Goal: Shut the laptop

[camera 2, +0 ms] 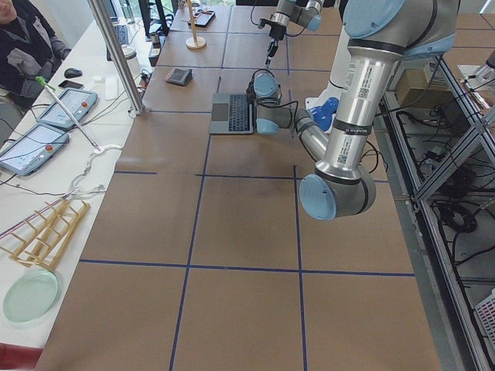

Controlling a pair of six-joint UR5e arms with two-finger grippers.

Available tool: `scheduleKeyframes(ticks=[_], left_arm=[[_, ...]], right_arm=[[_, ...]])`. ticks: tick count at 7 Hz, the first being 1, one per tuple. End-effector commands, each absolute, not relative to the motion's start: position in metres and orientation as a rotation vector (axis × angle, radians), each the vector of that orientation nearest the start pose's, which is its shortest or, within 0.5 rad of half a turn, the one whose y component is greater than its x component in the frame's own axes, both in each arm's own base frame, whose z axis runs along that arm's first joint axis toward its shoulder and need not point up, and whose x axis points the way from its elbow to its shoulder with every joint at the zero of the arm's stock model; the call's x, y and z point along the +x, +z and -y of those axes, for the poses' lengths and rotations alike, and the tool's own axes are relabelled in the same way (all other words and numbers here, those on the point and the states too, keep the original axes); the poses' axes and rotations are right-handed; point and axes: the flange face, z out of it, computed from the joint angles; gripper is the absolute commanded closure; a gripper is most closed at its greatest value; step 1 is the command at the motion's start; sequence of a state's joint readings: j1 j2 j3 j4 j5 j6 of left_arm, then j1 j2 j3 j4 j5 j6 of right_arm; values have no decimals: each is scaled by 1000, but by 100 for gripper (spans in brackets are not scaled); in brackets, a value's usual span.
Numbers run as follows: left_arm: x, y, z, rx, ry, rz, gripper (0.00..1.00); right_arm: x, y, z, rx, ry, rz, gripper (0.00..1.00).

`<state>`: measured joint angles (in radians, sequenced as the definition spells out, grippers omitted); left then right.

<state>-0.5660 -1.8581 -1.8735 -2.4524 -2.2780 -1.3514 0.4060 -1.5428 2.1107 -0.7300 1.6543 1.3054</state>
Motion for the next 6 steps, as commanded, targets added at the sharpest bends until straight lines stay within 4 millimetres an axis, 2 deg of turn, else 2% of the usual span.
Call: scheduleKeyframes(ticks=[1,2,4,5,6], left_arm=[[407,261,350,21,225,-1498,98],[406,261,351,24,222,-1497,98],[406,261,352,24,221,-1496,98],[405,261,353,26,218,-1497,98],[404,261,354,28,215,-1497,98]], right_arm=[[-367,298,297,393,60,1342,100],[-367,307,296,360,52,1300,100],[-371,310,291,298,24,1258,99],[-371,299,288,293,15,1282,99],[-369,280,285,279,45,1328,99]])
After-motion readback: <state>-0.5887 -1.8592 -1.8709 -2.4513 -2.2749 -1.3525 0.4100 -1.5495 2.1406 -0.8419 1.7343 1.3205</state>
